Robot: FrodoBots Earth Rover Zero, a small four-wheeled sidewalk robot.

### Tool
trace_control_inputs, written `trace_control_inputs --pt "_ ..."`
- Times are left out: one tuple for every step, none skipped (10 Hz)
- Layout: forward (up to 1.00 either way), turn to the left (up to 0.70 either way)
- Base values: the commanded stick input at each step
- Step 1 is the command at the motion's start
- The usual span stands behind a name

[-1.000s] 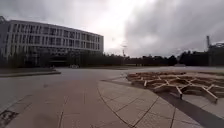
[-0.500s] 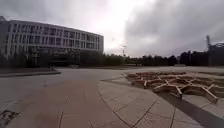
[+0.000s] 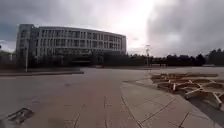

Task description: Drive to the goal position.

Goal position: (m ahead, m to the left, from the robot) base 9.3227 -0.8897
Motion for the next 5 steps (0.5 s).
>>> trace_control_inputs --pt "0.70 0.35" --pt "0.70 0.18" --pt "0.70 0.00" --pt "0.70 0.00" --pt "0.70 0.00"
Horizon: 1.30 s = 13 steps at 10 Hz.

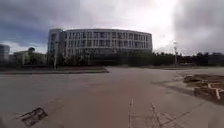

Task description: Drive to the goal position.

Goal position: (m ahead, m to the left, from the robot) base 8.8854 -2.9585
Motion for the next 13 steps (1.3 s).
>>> trace_control_inputs --pt "0.70 -0.03" --pt "0.70 -0.35" --pt "0.70 -0.35" --pt "0.70 -0.35" --pt "0.70 -0.35" --pt "0.70 -0.35" --pt "0.70 -0.11" --pt "0.70 0.00" --pt "0.70 0.00" --pt "0.70 0.00" --pt "0.70 0.00" --pt "0.70 0.00" --pt "0.70 0.00"
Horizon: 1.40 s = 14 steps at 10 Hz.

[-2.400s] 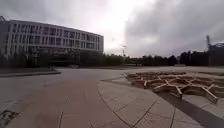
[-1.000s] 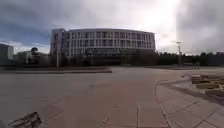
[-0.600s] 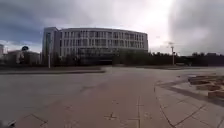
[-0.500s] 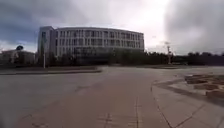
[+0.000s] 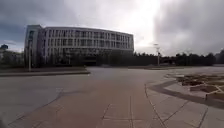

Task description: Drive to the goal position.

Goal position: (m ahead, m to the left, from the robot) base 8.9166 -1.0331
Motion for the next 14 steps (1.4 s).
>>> trace_control_inputs --pt "0.70 0.00" --pt "0.70 0.00" --pt "0.70 0.00" --pt "0.70 0.00" --pt "0.70 0.00" --pt "0.70 0.00" --pt "0.70 0.00" --pt "0.70 0.00" --pt "0.70 0.00" --pt "0.70 0.00" --pt "0.70 0.00" --pt "0.70 0.00" --pt "0.70 0.00" --pt "0.70 0.00"
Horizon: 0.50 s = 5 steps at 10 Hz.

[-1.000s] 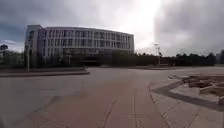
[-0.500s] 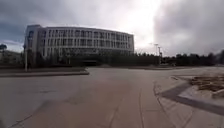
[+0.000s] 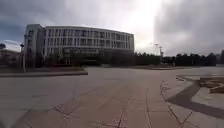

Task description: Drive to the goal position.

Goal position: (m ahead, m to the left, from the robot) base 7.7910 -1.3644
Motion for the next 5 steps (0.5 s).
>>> trace_control_inputs --pt "0.70 0.00" --pt "0.70 0.00" --pt "0.70 0.00" --pt "0.70 0.00" --pt "0.70 0.00"
